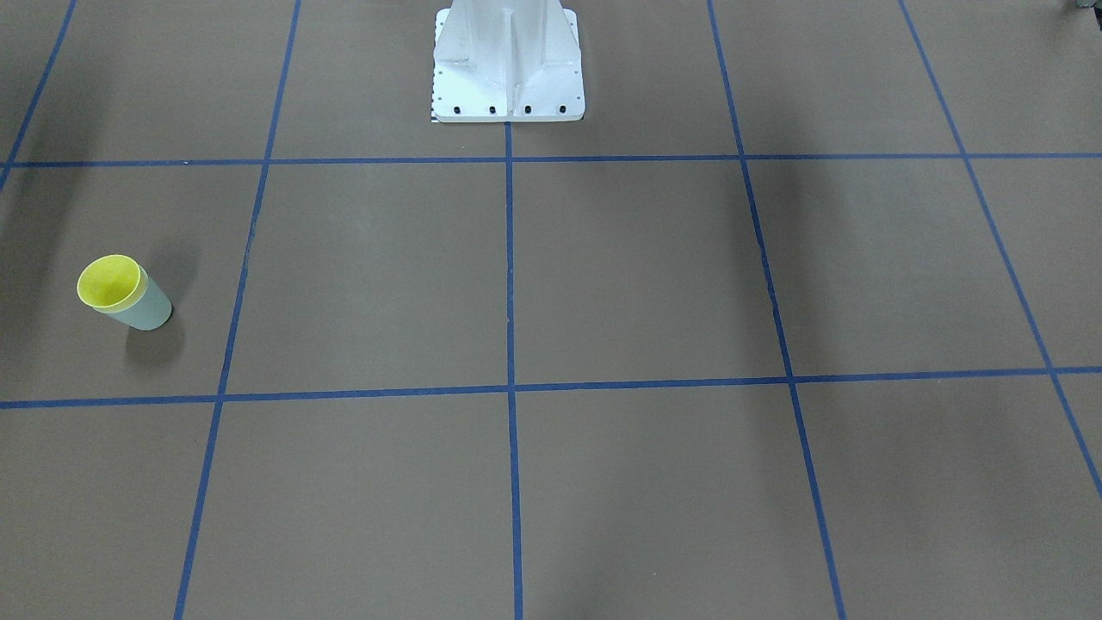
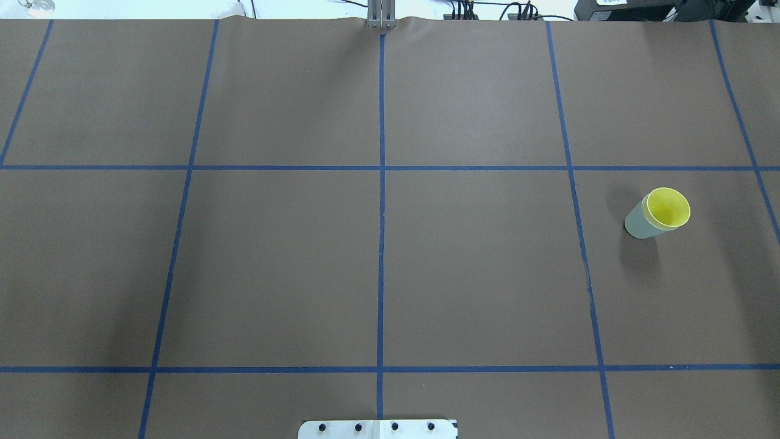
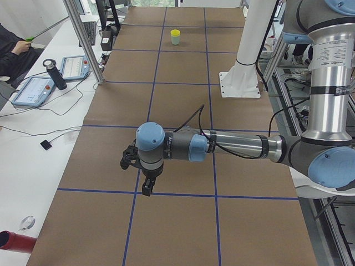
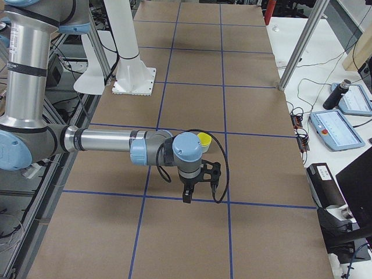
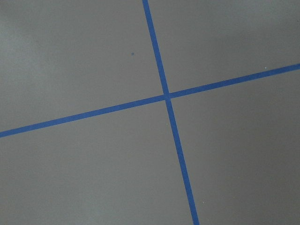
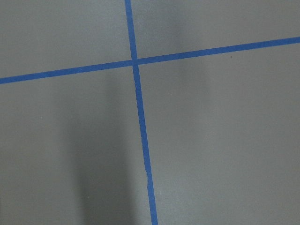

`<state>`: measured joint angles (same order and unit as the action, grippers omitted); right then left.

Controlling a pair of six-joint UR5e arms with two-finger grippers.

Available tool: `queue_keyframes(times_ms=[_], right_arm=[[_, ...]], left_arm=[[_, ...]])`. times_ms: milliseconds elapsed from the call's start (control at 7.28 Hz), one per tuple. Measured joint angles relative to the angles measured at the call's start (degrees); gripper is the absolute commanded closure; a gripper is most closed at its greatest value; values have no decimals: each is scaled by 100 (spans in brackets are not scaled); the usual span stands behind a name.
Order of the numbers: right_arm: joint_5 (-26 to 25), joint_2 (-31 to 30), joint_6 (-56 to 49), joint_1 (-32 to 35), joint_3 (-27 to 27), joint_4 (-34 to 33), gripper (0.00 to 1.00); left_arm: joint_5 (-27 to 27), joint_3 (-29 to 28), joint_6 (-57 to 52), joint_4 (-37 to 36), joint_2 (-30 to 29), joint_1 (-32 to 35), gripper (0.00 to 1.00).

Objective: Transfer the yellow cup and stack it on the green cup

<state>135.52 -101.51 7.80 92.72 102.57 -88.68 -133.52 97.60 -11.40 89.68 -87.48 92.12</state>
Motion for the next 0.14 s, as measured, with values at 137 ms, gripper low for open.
queue_keyframes(times_ms=[137], right_arm=[[1, 0, 1, 0, 0, 0, 1]], left_arm=[[1, -2, -17, 8, 4, 0, 0]])
